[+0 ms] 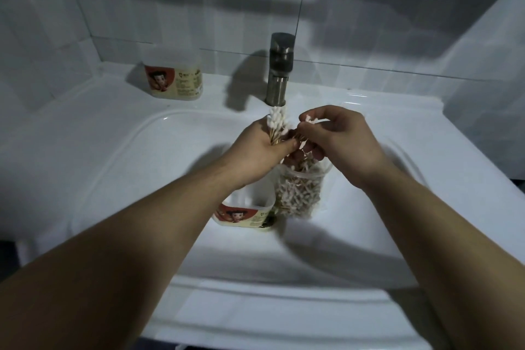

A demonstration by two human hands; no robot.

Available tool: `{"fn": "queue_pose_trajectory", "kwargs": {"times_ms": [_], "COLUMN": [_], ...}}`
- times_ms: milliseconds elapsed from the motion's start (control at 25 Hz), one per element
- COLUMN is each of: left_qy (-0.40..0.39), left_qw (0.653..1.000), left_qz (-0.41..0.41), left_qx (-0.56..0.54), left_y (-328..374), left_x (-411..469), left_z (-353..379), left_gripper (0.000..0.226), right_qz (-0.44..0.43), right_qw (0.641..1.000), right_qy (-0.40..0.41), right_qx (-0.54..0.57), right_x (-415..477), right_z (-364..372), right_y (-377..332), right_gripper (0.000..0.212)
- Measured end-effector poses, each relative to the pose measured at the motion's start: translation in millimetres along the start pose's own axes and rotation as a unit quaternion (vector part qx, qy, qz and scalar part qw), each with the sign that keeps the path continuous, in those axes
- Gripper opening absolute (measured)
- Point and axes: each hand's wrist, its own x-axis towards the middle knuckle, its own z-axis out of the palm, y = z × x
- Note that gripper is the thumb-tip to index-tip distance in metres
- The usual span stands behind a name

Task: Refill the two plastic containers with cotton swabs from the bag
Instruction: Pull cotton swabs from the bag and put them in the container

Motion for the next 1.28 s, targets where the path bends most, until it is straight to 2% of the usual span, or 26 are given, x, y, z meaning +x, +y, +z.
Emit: {"fn": "queue_pose_trajectory", "kwargs": {"times_ms": [80,280,440,640,800,1000,1120,1200,1280], "left_qy": [0.005,0.014,0.016,0.005,-0.038,-0.067,-0.052,-0.04,-0.033], "left_qw": [1.0,0.999,0.999,0.999,0.999,0.997,0.996,0.995,0.991], "left_qz": [-0.003,-0.03,-0.032,-0.029,-0.012,-0.043,-0.066,-0.076,-0.093], "left_qx": [0.009,-0.012,0.002,-0.033,-0.029,0.002,-0.028,-0.058,-0.094], "left_y": [2.0,3.3,7.3,12.7,13.6,11.4,12.6,13.4,13.9], "left_x": [-1.0,-1.2,-3.2,-5.3,-8.6,-10.9,-10.6,-9.7,-9.6], "left_z": [-0.2,-1.0,-0.4,-2.1,2.2,3.1,3.7,3.4,3.7], "left_gripper": [0.01,0.014,0.014,0.017,0.019,0.018,0.019,0.022,0.024], "right_qz": [0.007,0.039,0.038,0.024,0.004,-0.035,-0.066,-0.076,-0.101], "right_qw": [1.0,0.996,0.997,0.998,0.999,0.998,0.987,0.982,0.979], "right_qy": [0.009,0.068,0.039,0.042,0.012,-0.009,0.025,0.057,0.051], "right_qx": [-0.001,0.029,0.048,0.039,0.034,-0.045,-0.144,-0.164,-0.168], "right_x": [1.2,5.8,3.7,7.2,4.9,3.6,5.2,6.1,6.1], "right_z": [1.8,-7.1,-8.8,-7.3,-7.7,-4.9,-6.0,-8.0,-7.7], "right_y": [0.5,-0.1,-2.7,1.8,2.3,8.9,14.4,14.1,13.3], "right_gripper": [0.006,0.026,0.024,0.047,0.051,0.045,0.032,0.024,0.022]}}
